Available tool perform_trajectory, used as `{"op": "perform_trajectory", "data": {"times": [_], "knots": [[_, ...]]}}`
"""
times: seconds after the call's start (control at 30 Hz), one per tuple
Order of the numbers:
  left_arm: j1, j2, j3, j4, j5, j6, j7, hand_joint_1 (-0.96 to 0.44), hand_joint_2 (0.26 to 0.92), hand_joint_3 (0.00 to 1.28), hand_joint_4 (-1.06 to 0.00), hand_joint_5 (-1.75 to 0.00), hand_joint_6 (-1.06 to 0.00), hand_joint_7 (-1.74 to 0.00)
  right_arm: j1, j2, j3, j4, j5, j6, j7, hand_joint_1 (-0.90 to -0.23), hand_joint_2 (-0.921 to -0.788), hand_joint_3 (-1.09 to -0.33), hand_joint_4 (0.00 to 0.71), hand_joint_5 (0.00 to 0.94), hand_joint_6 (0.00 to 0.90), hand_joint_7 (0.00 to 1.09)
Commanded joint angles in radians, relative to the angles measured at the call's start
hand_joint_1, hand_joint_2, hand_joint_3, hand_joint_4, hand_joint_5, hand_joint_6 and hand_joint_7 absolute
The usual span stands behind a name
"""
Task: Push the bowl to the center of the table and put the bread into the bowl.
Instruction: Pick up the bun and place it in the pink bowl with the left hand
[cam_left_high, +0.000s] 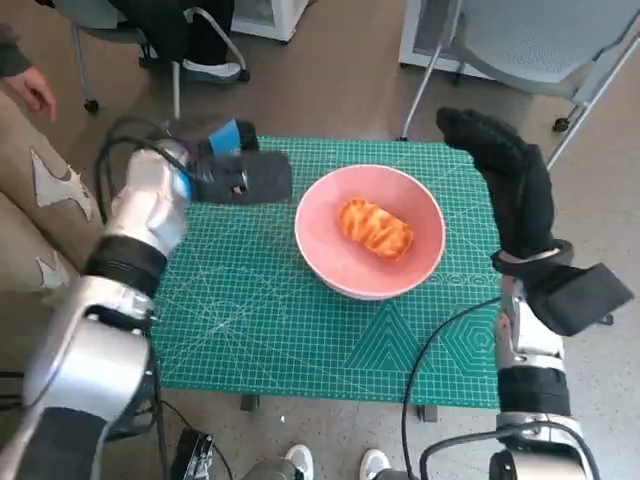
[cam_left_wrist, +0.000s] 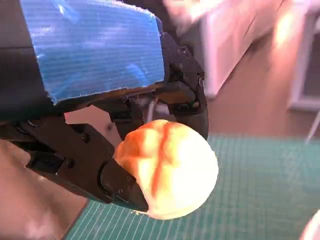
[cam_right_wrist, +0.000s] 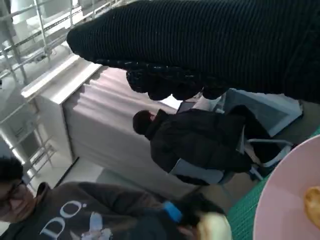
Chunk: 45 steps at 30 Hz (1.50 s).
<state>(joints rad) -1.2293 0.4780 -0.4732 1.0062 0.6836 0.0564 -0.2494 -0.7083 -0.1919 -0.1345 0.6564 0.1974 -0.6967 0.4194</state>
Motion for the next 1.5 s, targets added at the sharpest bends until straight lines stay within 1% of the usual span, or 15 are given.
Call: {"op": "perform_trajectory", "data": {"times": [0.03,0.1,0.13,0.23,0.3,0.53,0.63,0.8,1.0,1.13,1.27,1.43,1.47,1.5], "knots": [[0.030,0.070,0.041,-0.194,-0.005,0.019,-0.028,0.00,0.892,0.05,-0.83,-1.03,-0.65,-1.12,-0.008,0.011,-0.001,0.030,0.020,-0.002,0.025,-0.674,-0.921,-0.889,0.159,0.000,-0.001,0.47],[0.049,0.084,0.054,-0.259,-0.004,0.032,-0.040,0.00,0.890,0.05,-0.82,-1.08,-0.67,-1.07,-0.011,0.013,-0.002,0.035,0.023,-0.004,0.029,-0.674,-0.921,-0.889,0.158,0.000,-0.001,0.47],[0.059,0.091,0.060,-0.295,-0.002,0.040,-0.047,0.00,0.895,0.05,-0.80,-1.11,-0.66,-1.06,-0.013,0.014,-0.002,0.037,0.024,-0.005,0.032,-0.676,-0.921,-0.889,0.159,0.001,-0.001,0.47],[0.096,0.112,0.082,-0.416,0.004,0.067,-0.067,0.00,0.889,0.06,-0.80,-1.13,-0.68,-1.03,-0.020,0.018,-0.003,0.043,0.028,-0.006,0.038,-0.675,-0.921,-0.888,0.158,0.000,-0.001,0.47],[0.114,0.121,0.093,-0.473,0.007,0.077,-0.075,0.00,0.888,0.06,-0.80,-1.13,-0.68,-1.04,-0.023,0.020,-0.003,0.046,0.029,-0.008,0.040,-0.675,-0.921,-0.888,0.158,0.000,-0.001,0.47],[0.146,0.123,0.110,-0.565,0.020,0.087,-0.081,0.00,0.887,0.06,-0.79,-1.10,-0.67,-1.09,-0.030,0.022,-0.002,0.061,0.036,-0.018,0.051,-0.675,-0.921,-0.888,0.157,0.000,-0.001,0.47],[0.150,0.110,0.109,-0.586,0.024,0.089,-0.080,0.00,0.887,0.07,-0.79,-1.08,-0.67,-1.11,-0.032,0.021,-0.003,0.066,0.041,-0.022,0.057,-0.676,-0.921,-0.888,0.156,0.000,-0.001,0.47],[0.152,0.073,0.096,-0.639,0.036,0.106,-0.086,0.00,0.889,0.06,-0.79,-1.08,-0.67,-1.11,-0.034,0.019,-0.007,0.076,0.047,-0.029,0.069,-0.677,-0.921,-0.887,0.156,0.000,-0.001,0.47],[0.157,0.001,0.071,-0.732,0.046,0.127,-0.100,0.00,0.890,0.06,-0.79,-1.07,-0.66,-1.12,-0.036,0.019,-0.010,0.082,0.045,-0.035,0.073,-0.681,-0.921,-0.884,0.156,0.000,-0.001,0.47],[0.144,-0.044,0.047,-0.745,0.049,0.099,-0.111,0.00,0.890,0.05,-0.81,-1.02,-0.67,-1.13,-0.035,0.016,-0.011,0.087,0.043,-0.038,0.073,-0.681,-0.921,-0.882,0.156,0.000,-0.001,0.46],[0.121,-0.079,0.015,-0.701,0.064,0.052,-0.103,0.00,0.894,0.04,-0.80,-1.01,-0.68,-1.15,-0.030,0.011,-0.015,0.086,0.045,-0.039,0.076,-0.681,-0.921,-0.882,0.156,0.000,-0.001,0.46],[0.097,-0.116,-0.017,-0.637,0.082,0.001,-0.093,0.00,0.916,0.05,-0.73,-1.11,-0.65,-1.16,-0.017,0.005,-0.019,0.073,0.043,-0.035,0.072,-0.680,-0.921,-0.883,0.155,0.000,-0.001,0.46],[0.093,-0.122,-0.021,-0.626,0.083,-0.007,-0.093,0.00,0.917,0.06,-0.69,-1.19,-0.66,-1.12,-0.014,0.004,-0.019,0.070,0.043,-0.034,0.072,-0.681,-0.921,-0.883,0.155,0.000,-0.001,0.46],[0.087,-0.132,-0.024,-0.611,0.081,-0.014,-0.094,0.00,0.915,0.07,-0.67,-1.22,-0.67,-1.09,-0.010,0.003,-0.021,0.067,0.043,-0.033,0.071,-0.681,-0.921,-0.884,0.153,0.000,-0.001,0.46]]}}
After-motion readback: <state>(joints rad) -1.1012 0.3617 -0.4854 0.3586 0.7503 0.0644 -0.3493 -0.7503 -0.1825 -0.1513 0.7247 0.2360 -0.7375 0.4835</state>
